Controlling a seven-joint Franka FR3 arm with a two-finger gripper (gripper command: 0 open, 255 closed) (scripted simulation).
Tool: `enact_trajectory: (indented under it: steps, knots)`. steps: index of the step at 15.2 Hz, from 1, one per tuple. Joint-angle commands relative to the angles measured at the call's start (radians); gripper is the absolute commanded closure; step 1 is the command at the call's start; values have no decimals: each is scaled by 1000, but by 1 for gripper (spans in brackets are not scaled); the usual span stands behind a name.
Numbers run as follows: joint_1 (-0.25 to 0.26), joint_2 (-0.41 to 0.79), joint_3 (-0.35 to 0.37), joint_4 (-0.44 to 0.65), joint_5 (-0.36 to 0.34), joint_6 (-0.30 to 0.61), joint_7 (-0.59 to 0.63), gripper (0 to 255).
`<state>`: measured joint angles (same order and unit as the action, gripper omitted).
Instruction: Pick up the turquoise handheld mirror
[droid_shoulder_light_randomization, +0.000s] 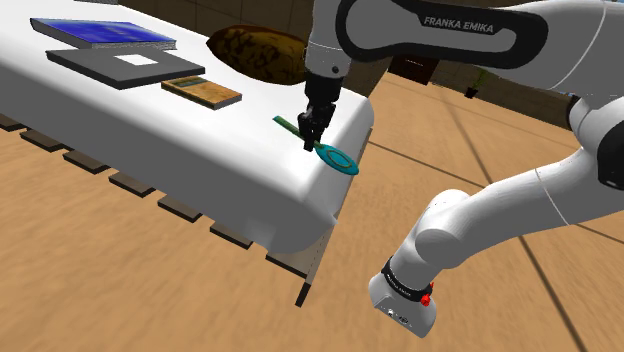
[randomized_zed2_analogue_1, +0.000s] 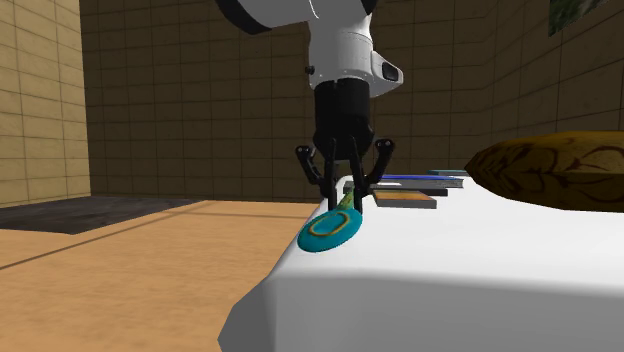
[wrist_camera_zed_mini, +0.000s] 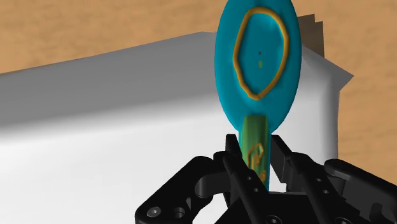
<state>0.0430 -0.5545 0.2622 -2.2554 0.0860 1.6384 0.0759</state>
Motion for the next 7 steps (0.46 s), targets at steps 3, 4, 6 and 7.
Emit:
enact_trajectory:
  steps: [3,4,6,7]
  knots:
    - [-2,6,-3,58,-4,-52,0,255]
    - [-3,8,-4,73,-5,-65,0,255]
    - [-4,10,-5,90,-6,-80,0,255]
    - [-4,10,-5,90,-6,-80,0,255]
